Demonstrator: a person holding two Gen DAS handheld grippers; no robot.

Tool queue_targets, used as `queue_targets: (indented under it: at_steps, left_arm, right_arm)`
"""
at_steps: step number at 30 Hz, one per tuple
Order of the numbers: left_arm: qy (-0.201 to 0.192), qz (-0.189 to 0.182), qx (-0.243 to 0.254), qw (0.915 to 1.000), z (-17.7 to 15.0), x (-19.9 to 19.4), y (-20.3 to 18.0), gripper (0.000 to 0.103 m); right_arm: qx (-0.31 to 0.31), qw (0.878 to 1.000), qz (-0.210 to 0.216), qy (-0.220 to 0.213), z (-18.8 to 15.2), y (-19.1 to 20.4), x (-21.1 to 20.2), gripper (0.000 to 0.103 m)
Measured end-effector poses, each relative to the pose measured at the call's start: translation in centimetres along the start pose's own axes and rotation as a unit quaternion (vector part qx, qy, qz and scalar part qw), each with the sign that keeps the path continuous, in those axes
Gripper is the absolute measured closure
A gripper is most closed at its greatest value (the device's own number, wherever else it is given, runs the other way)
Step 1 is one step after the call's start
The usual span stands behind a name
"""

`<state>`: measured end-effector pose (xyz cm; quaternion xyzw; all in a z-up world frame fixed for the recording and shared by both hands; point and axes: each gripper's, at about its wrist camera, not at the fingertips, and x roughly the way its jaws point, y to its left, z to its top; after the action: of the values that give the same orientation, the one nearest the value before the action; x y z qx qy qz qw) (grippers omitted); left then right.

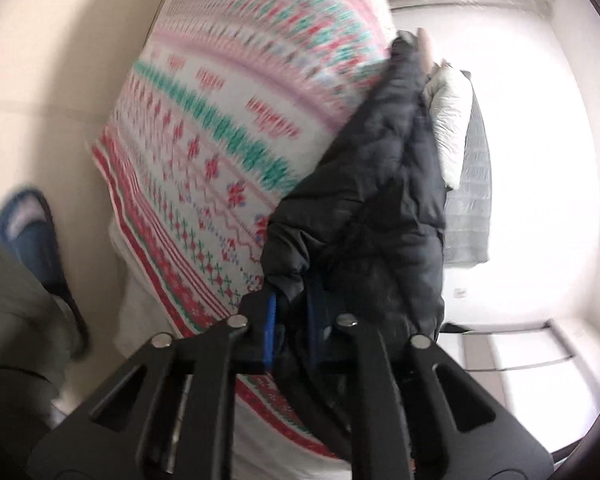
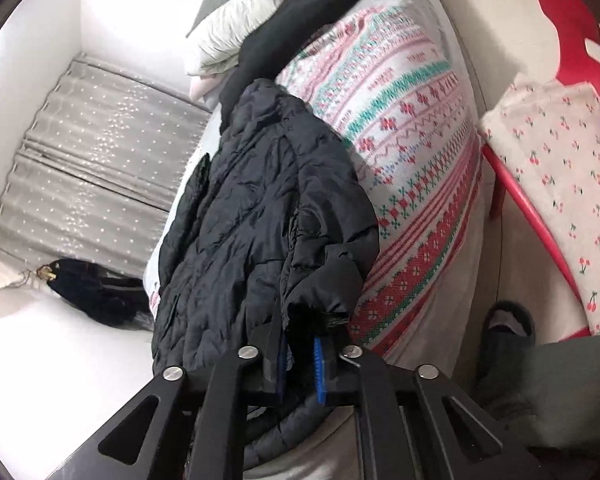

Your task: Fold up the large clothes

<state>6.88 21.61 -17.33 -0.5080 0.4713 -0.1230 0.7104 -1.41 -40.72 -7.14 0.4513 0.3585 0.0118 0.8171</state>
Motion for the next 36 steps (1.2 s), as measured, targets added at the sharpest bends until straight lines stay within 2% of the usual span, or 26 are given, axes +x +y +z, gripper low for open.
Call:
queue_targets:
  at_steps: [4,8,13,17,20,21,24,26,28,30,33,36]
  left_arm:
    - [-0.037,0.031,0.066,0.9966,-0.6,-2.3,-2.8,0.096]
    - [-0.108,0.027,0.127,0.9856,-1.5,-7.3,-6.2,0.096]
    - [-0.153,0.019,0.165,0.9742,-2.5,-11.0,-10.1,0.097]
    - [-0.191,0.053,0.239,0.9505,-4.7,-11.7,-13.2,0.098]
    - [-0.197,0.076,0.283,0.9355,-5.7,-11.0,-14.5,0.098]
    - [-0.197,0.085,0.289,0.9329,-5.9,-10.7,-14.6,0.098]
    - [-0.201,0.101,0.295,0.9286,-5.8,-10.5,-14.6,0.098]
    - [-0.202,0.102,0.297,0.9277,-5.8,-10.4,-14.1,0.098]
    - [-0.200,0.106,0.297,0.9277,-5.6,-10.2,-13.9,0.098]
    - [-0.194,0.111,0.293,0.9295,-5.5,-10.1,-13.7,0.098]
    - [-0.188,0.109,0.281,0.9349,-5.3,-9.8,-13.4,0.098]
    - [-0.190,0.114,0.282,0.9334,-5.3,-9.4,-13.4,0.098]
  right_arm:
    - [-0.014,1.000,0.013,-0.020,-0.2,0.5,-1.1,0.097]
    - [-0.036,0.998,0.024,-0.053,-0.1,1.7,-3.2,0.098]
    - [-0.071,0.993,0.039,-0.087,0.1,3.5,-6.5,0.101]
    - [-0.075,0.990,0.050,-0.111,0.3,3.8,-8.9,0.101]
    - [-0.098,0.988,0.048,-0.107,0.1,5.1,-9.1,0.101]
    - [-0.107,0.989,0.046,-0.097,0.1,5.4,-8.8,0.101]
    - [-0.104,0.991,0.033,-0.071,0.3,5.4,-7.0,0.096]
    - [-0.069,0.996,0.037,-0.051,0.7,3.9,-6.0,0.090]
    - [-0.027,0.998,0.039,-0.039,1.0,2.1,-5.2,0.052]
    - [-0.001,0.998,0.042,-0.041,1.1,0.8,-4.9,0.040]
    - [-0.010,0.998,0.041,-0.052,1.2,1.3,-4.9,0.039]
    - [-0.014,0.999,0.005,-0.028,1.1,1.3,-3.1,0.041]
